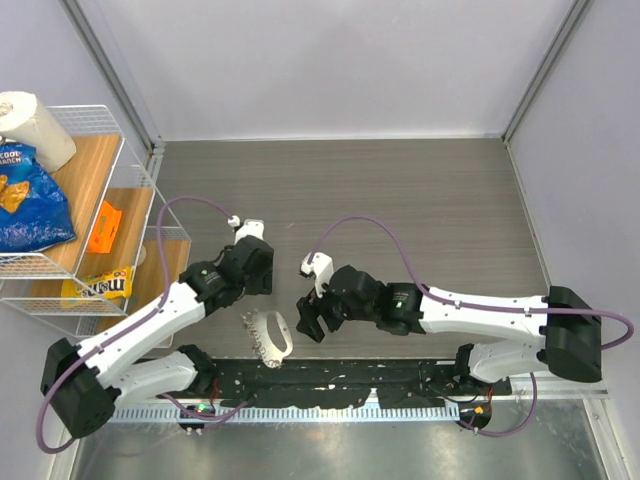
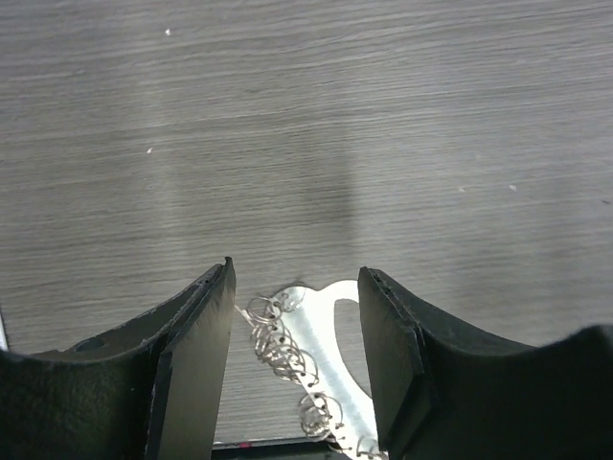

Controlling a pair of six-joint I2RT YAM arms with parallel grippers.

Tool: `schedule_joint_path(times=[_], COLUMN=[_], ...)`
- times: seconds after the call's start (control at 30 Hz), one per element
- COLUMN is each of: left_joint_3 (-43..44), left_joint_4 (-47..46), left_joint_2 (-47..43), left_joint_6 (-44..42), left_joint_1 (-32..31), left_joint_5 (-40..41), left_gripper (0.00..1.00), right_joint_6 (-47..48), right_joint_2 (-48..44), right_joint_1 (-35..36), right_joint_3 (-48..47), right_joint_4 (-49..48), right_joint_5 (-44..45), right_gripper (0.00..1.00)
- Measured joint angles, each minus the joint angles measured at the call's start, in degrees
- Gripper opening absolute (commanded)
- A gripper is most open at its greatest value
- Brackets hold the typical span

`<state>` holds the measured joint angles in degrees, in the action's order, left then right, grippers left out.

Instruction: Put the keys on the keyring

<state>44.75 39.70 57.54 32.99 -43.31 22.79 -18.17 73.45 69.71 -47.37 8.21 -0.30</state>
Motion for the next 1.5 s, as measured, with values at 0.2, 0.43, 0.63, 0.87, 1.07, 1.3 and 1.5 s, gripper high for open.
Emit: schedule_joint_path(times=[0.2,0.43,0.63,0.87,1.07,1.3,1.5], left_joint_3=[-1.88,-4.98,-5.95,-6.45,-6.71,-6.82,-7.19], left_joint_4=[-1.01,-2.8,-2.78,-2.71,-2.54,-2.58,-2.36], left_joint_2=[6.27,10.01,10.01,10.01,10.27,11.37,12.31], left_joint_6=[0.46,1.16,1.14,1.07,1.05,0.9,0.83], left_joint_1=[2.01,2.19,2.19,2.21,2.19,2.19,2.19], left_joint_5=[-0.44,-3.87,-5.97,-7.61,-7.82,-7.8,-7.74], left_gripper=[0.5,0.43,0.43,0.42,0.39,0.35,0.32], right_joint_6=[-1.73,-2.08,-2.12,-2.16,-2.34,-2.75,-2.84], right_joint_2=[-0.24,-1.01,-1.6,-1.57,-1.57,-1.42,-1.4], right_joint_1=[0.28,0.42,0.42,0.42,0.52,0.74,0.96], right_joint_3=[1.68,4.33,4.66,4.66,4.66,4.66,4.66], right_joint_4=[-3.67,-4.0,-4.22,-4.37,-4.37,-4.39,-4.55], right_joint_5=[0.15,0.24,0.24,0.24,0.24,0.24,0.24], right_gripper=[0.76,0.76,0.76,0.76,0.76,0.76,0.76])
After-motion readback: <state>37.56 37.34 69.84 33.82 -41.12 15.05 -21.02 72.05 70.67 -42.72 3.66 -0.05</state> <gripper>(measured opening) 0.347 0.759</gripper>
